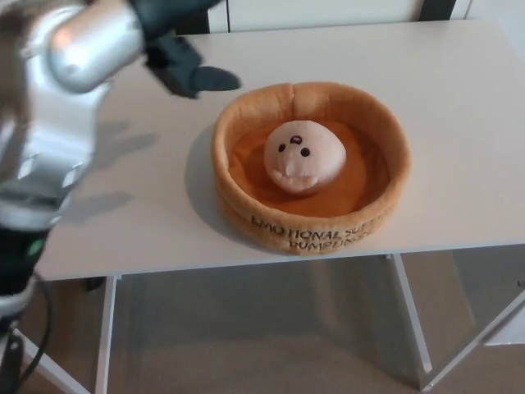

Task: The robot walks towards a table in front, picks a dumpling toy with left hand and puts it in an orange round plate

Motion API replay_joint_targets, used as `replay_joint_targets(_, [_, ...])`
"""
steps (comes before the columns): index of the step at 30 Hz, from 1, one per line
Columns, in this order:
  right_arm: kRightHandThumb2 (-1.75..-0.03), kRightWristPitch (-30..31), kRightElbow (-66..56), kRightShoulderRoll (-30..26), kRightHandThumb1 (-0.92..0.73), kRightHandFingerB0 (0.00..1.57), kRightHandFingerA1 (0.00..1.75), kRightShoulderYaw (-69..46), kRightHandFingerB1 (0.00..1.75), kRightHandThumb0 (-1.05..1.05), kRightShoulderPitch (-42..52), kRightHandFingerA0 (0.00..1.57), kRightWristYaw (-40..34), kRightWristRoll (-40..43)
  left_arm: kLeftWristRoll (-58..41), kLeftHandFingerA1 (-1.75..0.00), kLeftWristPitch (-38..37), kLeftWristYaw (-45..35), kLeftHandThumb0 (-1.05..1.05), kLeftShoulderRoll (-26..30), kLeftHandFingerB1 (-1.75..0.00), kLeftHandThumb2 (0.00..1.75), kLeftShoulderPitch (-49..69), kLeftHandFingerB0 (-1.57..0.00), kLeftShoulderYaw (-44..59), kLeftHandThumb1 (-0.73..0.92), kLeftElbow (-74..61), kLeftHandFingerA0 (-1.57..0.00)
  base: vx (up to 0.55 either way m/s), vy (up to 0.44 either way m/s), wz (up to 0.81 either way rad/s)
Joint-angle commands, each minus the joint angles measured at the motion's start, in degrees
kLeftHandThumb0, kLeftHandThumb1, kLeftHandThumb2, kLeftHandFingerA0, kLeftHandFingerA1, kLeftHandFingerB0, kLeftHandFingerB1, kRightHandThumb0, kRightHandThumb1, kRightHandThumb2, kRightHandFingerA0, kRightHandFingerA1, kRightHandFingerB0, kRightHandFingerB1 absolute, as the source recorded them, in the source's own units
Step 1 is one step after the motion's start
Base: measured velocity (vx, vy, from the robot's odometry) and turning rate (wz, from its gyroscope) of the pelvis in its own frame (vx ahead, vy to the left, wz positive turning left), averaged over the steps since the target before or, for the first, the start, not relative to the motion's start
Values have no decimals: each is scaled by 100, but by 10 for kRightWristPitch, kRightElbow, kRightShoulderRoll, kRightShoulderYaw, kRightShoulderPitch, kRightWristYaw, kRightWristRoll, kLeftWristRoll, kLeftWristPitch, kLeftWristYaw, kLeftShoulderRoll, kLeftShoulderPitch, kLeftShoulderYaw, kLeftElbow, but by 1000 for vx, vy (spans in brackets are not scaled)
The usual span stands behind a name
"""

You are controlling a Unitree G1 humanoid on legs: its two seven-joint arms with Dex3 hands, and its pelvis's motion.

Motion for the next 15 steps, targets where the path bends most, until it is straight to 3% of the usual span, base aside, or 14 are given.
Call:
replay_joint_targets(1, [-58,5,4,-27,-62,46,44,11,38,-36,12,54,9,-9,-311,-37,-21,-206,-12,78,-30,55,334,-29,493,49,-432,-27,0,0,0])
replay_joint_targets(2, [-58,4,3,-27,-62,46,44,11,38,-36,15,54,8,-9,-333,-37,-30,-222,-12,71,-30,55,377,-29,543,49,-451,-27,0,0,0])
replay_joint_targets(3, [-58,6,6,-28,-63,44,43,13,37,-37,18,52,9,-11,-386,-52,-125,-243,-3,22,-49,84,532,-19,629,36,-460,-16,0,0,0])
replay_joint_targets(4, [-58,7,7,-28,-63,44,43,14,37,-37,19,52,9,-11,-406,-52,-164,-247,-3,3,-49,84,592,-19,657,36,-460,-16,0,0,0])
replay_joint_targets(5, [-58,9,9,-29,-62,43,45,15,37,-33,19,54,9,-11,-396,-37,-276,-245,-1,-44,-30,55,734,-30,642,55,-404,-24,0,0,0])
replay_joint_targets(6, [-58,12,11,-30,-62,43,45,15,37,-33,18,54,8,-12,-379,-37,-413,-246,-1,-104,-30,55,905,-30,622,55,-335,-24,0,0,0])
replay_joint_targets(10, [-58,13,11,-31,-62,43,45,16,37,-33,18,54,8,-11,-378,-37,-451,-229,-1,-109,-30,55,961,-30,612,55,-320,-24,0,0,0])
replay_joint_targets(11, [-58,12,12,-32,-62,43,49,14,38,-28,17,64,6,-10,-313,-37,-483,-194,-5,-107,-30,57,1020,-28,575,55,-284,-22,0,0,0])
replay_joint_targets(13, [-59,11,13,-37,-62,43,49,13,37,-30,15,65,3,-9,-189,-37,-520,-131,-7,-96,-30,57,1110,-28,507,59,-224,-22,0,0,0])
replay_joint_targets(15, [-59,12,13,-37,-62,43,49,14,37,-30,15,65,2,-9,-178,-37,-518,-114,-7,-87,-30,57,1121,-28,498,59,-220,-22,0,0,0])
